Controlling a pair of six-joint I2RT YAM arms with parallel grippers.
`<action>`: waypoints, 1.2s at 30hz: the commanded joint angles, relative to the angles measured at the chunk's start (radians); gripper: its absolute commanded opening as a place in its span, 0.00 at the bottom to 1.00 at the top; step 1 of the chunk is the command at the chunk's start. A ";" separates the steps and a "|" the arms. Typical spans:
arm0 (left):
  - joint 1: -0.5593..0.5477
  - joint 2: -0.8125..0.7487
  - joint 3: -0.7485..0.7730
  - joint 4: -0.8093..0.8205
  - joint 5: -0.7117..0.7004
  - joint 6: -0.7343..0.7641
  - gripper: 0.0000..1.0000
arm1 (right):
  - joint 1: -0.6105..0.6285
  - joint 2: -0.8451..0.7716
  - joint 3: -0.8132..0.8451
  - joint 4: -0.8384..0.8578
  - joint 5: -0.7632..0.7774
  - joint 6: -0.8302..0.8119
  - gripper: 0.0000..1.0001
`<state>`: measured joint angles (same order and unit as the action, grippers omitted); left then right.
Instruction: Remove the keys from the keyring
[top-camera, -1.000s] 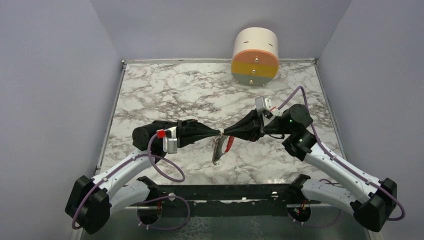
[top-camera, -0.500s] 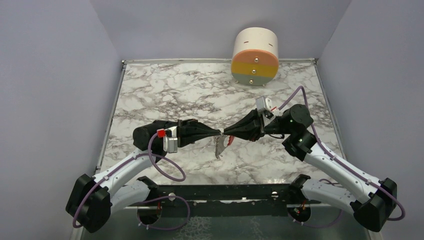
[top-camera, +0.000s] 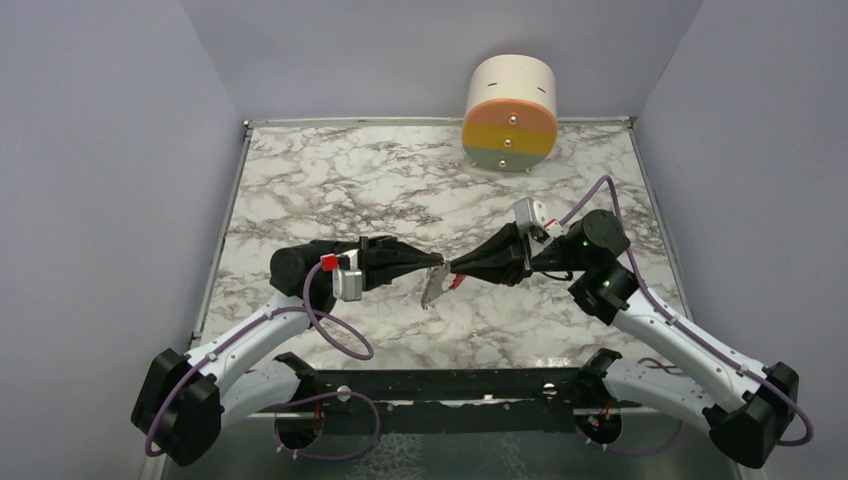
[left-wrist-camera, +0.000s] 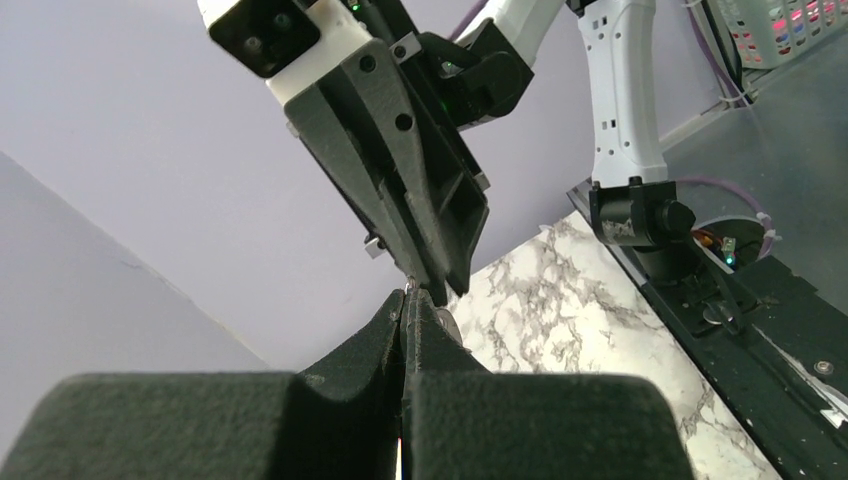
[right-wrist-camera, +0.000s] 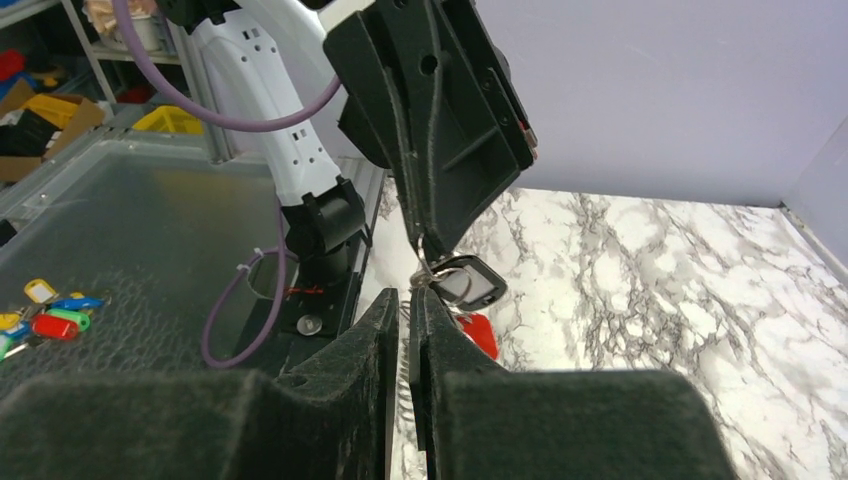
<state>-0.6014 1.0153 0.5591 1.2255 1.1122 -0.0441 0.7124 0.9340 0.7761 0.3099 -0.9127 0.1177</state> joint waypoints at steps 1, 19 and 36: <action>0.006 0.001 0.030 -0.017 -0.051 0.042 0.00 | 0.004 -0.031 -0.001 -0.033 -0.043 -0.021 0.11; 0.006 -0.007 0.028 -0.003 -0.070 0.042 0.00 | 0.004 -0.054 -0.119 0.145 0.148 0.017 0.15; 0.006 -0.008 0.030 0.000 -0.016 0.013 0.00 | 0.004 -0.092 -0.051 -0.002 0.253 -0.090 0.45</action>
<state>-0.6014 1.0191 0.5629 1.1885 1.0702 -0.0231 0.7124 0.8154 0.6785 0.3473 -0.6605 0.0494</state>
